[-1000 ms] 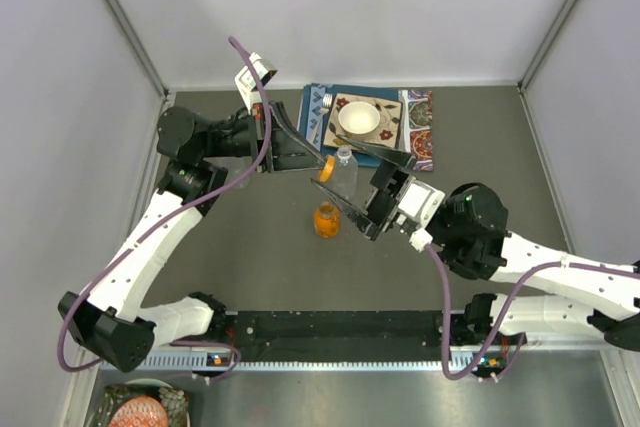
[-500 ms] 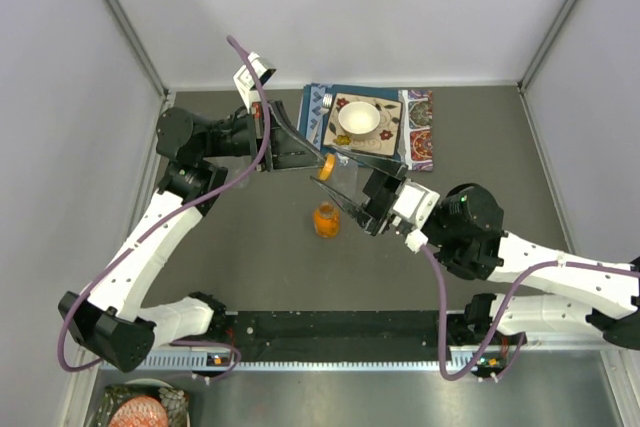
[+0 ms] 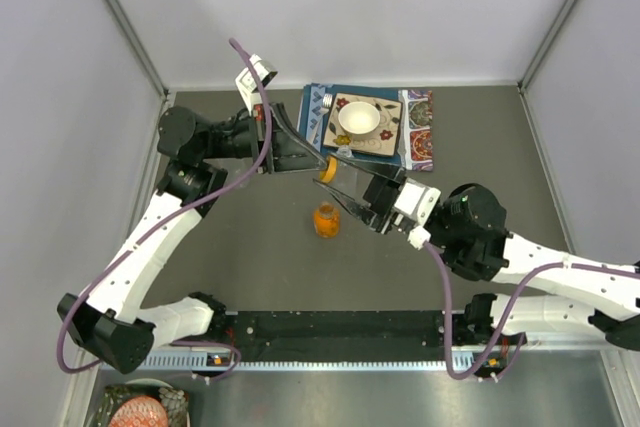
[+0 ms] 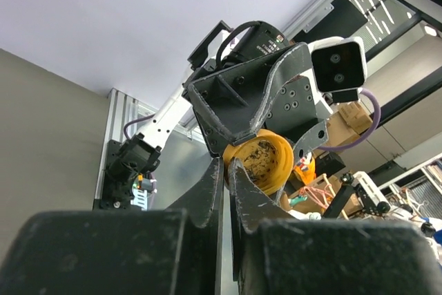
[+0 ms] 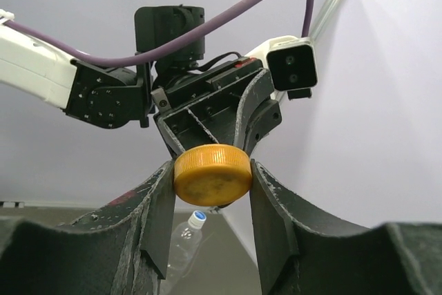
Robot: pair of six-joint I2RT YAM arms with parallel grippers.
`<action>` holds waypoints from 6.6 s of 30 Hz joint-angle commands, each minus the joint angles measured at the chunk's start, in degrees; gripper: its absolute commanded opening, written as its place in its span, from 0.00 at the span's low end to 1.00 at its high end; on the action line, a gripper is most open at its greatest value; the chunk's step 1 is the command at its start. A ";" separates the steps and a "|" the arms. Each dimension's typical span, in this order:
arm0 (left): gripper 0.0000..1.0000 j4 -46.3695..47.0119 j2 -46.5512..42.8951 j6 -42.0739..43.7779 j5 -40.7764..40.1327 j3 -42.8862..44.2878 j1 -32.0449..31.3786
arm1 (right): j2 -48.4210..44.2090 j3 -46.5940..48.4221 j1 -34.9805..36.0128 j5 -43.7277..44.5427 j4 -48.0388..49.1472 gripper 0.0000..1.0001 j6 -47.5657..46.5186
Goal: Screw on the bottle caps
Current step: Pick up the bottle cap from the center of the board, then adjust the plastic bottle at the center of the board, then pick up the plastic bottle at the center of the board.
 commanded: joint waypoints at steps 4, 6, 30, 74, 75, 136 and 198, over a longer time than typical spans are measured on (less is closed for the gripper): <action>0.45 -7.77 -1.18 14.24 3.77 0.17 2.72 | -6.69 1.47 0.45 1.46 -5.48 0.37 5.93; 0.57 -17.90 -1.70 21.34 4.91 0.34 5.17 | -9.06 1.29 0.36 2.16 -7.76 0.37 6.55; 0.93 -41.90 0.66 105.05 -32.89 -25.23 -2.90 | -23.13 -5.65 0.45 12.97 -13.48 0.37 7.87; 0.19 -53.24 12.27 111.11 -41.31 -16.99 -10.89 | -25.07 -5.83 0.36 15.35 -15.15 0.36 9.89; 0.17 -56.27 12.62 112.60 -43.14 -15.23 -11.24 | -24.81 -5.65 0.36 15.26 -15.24 0.36 9.89; 0.93 -74.23 32.94 95.04 -57.93 9.75 -41.57 | -23.05 1.20 0.36 17.37 -22.54 0.36 13.67; 0.53 -57.96 23.62 93.63 -64.08 -14.96 -35.51 | -18.30 3.58 0.36 17.54 -25.35 0.37 14.99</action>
